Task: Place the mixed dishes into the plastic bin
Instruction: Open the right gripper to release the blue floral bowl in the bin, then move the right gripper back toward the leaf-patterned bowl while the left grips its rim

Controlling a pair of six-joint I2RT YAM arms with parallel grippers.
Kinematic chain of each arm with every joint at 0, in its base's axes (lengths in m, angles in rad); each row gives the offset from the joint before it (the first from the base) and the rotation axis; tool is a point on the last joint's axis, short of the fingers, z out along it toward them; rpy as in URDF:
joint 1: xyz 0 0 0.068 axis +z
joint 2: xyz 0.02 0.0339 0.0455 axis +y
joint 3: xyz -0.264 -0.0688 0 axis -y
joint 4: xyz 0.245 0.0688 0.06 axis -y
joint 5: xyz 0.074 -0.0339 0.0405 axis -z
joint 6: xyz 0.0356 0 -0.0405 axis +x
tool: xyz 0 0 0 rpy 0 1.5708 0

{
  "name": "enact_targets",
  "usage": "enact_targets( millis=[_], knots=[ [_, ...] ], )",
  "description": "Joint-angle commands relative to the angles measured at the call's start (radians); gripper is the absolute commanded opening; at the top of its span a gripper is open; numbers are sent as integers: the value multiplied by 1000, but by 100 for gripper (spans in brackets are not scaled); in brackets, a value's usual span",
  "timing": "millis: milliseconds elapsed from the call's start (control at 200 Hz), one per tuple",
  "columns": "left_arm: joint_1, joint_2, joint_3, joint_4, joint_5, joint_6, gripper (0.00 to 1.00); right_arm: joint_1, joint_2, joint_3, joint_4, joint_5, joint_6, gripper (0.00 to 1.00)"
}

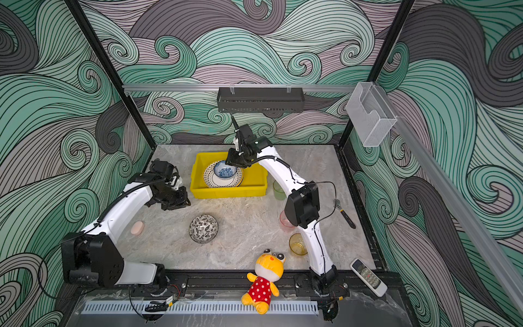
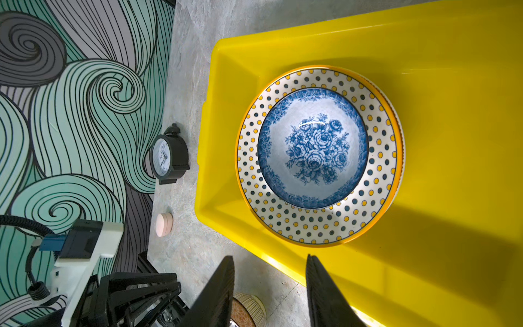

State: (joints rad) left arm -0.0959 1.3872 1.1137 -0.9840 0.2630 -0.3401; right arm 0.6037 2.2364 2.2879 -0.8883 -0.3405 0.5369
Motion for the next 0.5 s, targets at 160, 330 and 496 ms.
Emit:
enact_targets(
  millis=[160,330,496],
  knots=[
    [-66,-68,-47,-70,-20,-32,28,27,-106,-125,22,8,-54,44],
    [-114,-85,-67,-92,-49,-60,28,39,-182,-243,71,-4,-59,44],
    [-158,-101,-83,-107,-89,-87,28,50,-251,-359,121,-9,-60,44]
  ],
)
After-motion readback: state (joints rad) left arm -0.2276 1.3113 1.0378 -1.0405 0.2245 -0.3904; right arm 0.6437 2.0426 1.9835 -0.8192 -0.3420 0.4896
